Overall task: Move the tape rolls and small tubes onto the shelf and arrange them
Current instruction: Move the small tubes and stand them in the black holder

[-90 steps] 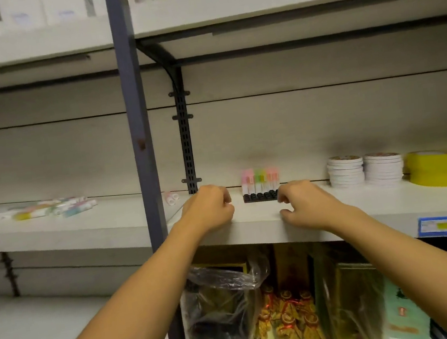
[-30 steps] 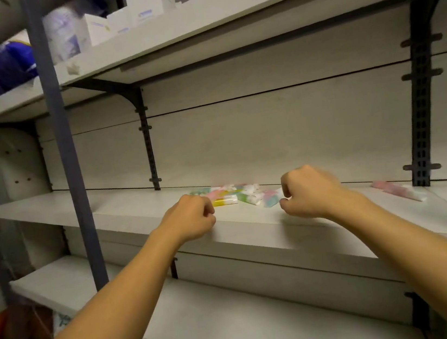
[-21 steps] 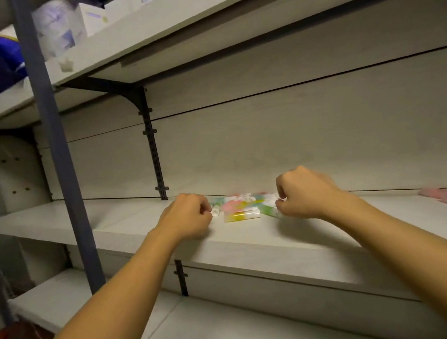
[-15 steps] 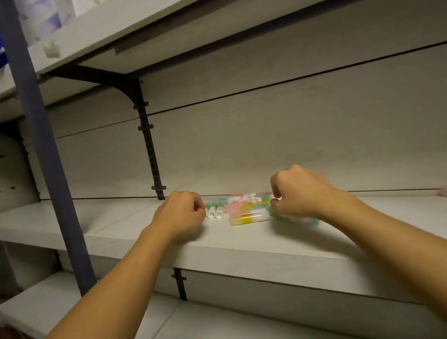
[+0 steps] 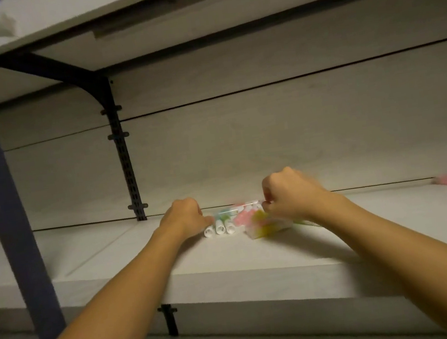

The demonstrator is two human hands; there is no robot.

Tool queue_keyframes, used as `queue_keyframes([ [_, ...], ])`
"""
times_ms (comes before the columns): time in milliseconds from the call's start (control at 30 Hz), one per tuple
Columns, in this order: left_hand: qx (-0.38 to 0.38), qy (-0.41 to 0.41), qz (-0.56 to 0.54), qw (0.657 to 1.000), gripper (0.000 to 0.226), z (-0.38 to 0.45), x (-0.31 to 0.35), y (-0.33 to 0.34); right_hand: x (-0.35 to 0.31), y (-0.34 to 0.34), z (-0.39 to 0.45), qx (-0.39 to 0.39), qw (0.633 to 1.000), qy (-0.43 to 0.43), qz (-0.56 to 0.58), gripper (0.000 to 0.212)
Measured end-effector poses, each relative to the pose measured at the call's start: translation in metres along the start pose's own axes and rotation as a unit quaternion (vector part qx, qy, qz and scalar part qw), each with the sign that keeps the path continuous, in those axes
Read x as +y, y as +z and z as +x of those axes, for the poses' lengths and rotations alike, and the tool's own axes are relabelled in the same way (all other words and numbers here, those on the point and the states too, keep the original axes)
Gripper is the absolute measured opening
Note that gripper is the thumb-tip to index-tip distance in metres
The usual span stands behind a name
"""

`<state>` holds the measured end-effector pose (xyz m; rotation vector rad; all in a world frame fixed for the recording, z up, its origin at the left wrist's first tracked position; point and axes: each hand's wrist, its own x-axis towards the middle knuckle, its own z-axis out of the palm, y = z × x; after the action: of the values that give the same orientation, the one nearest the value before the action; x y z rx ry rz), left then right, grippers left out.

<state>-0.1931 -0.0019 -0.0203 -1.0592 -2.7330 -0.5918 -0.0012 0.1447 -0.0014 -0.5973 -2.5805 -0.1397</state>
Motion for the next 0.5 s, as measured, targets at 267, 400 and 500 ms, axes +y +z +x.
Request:
queue_keyframes([
  [267,-0.027,0.033,0.029,0.999,0.020,0.010,-0.023,0.001,-0.043,0.021,0.014,-0.023,1.000,0.015,-0.011,0.025],
  [400,0.023,0.041,0.058,0.997,0.022,0.006,-0.040,-0.008,-0.068,0.028,0.030,-0.022,0.999,0.015,0.022,0.021],
  [500,0.055,0.038,0.042,0.997,0.007,0.000,-0.052,-0.021,-0.085,0.035,0.047,-0.036,0.998,0.014,0.052,0.029],
])
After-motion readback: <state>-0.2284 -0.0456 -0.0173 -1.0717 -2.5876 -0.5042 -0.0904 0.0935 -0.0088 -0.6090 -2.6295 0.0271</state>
